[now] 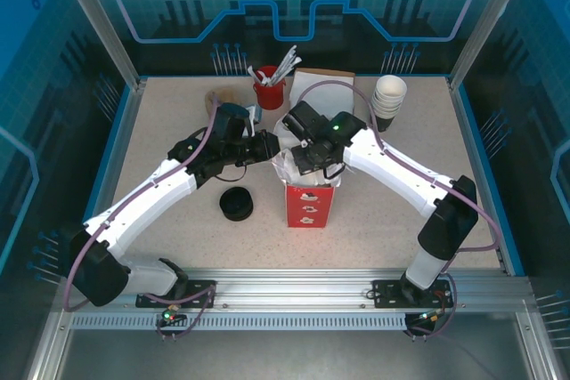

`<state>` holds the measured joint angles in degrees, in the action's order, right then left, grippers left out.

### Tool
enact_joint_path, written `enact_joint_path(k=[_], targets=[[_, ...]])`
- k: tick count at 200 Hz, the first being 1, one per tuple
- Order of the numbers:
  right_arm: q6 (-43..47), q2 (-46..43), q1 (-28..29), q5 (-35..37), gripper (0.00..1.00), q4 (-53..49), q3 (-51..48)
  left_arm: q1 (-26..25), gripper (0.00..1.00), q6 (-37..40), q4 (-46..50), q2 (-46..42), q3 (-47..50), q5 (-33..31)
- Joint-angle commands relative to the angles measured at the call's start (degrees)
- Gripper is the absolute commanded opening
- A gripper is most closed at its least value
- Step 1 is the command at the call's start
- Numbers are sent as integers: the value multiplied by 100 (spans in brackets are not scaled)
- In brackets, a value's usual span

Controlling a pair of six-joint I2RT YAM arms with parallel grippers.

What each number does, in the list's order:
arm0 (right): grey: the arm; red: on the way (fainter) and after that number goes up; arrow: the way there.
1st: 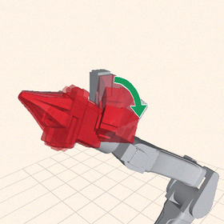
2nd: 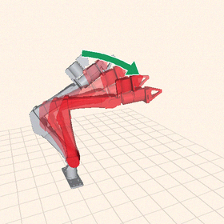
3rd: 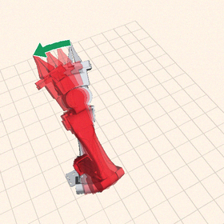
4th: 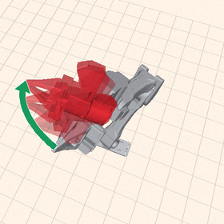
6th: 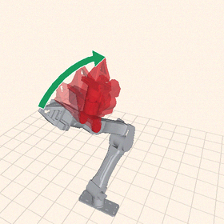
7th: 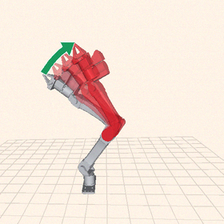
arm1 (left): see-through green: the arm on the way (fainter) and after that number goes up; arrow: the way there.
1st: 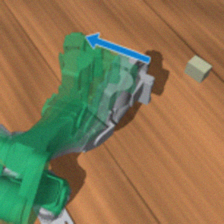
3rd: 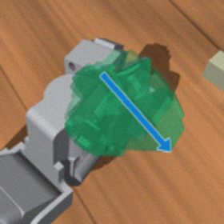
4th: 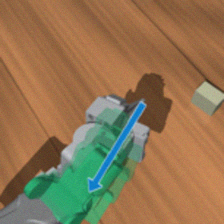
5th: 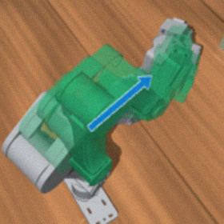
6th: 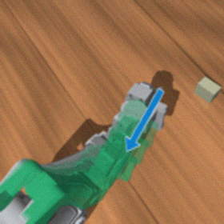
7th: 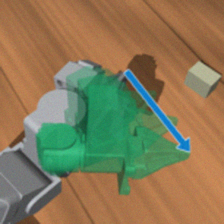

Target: Pack the takeout coffee

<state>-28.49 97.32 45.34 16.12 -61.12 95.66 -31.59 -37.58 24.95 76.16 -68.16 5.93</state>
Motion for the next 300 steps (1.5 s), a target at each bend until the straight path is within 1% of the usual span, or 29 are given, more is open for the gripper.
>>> enact_joint_path(k=[1,11,28,54,86,122,137,174,199,215,274,300], targets=[[56,-111,62,110,20,-336,405,35,19,-1,82,114,-177,153],[69,-162,62,149,25,-373,523,32,19,9,89,125,-195,157],[119,-256,58,206,27,-378,678,35,20,18,98,127,-220,154],[211,-317,33,133,28,-300,840,31,22,28,93,127,-223,143],[199,-282,-8,-430,26,5,799,36,22,16,96,127,-223,154],[124,-146,-78,-814,26,316,667,33,23,5,85,109,-205,158],[106,-59,-86,-849,26,312,681,31,23,14,97,100,-211,162],[188,-52,-113,-958,26,300,813,37,33,39,205,68,-331,173],[258,-183,-122,-893,27,318,928,40,46,41,269,-16,-449,294],[306,-256,-167,-867,28,305,1009,37,52,56,296,-104,-525,383],[401,-554,-462,-1053,29,250,1338,31,56,66,573,-391,-977,735],[463,-801,-656,-1177,29,266,1403,33,58,138,720,-466,-1209,764]])
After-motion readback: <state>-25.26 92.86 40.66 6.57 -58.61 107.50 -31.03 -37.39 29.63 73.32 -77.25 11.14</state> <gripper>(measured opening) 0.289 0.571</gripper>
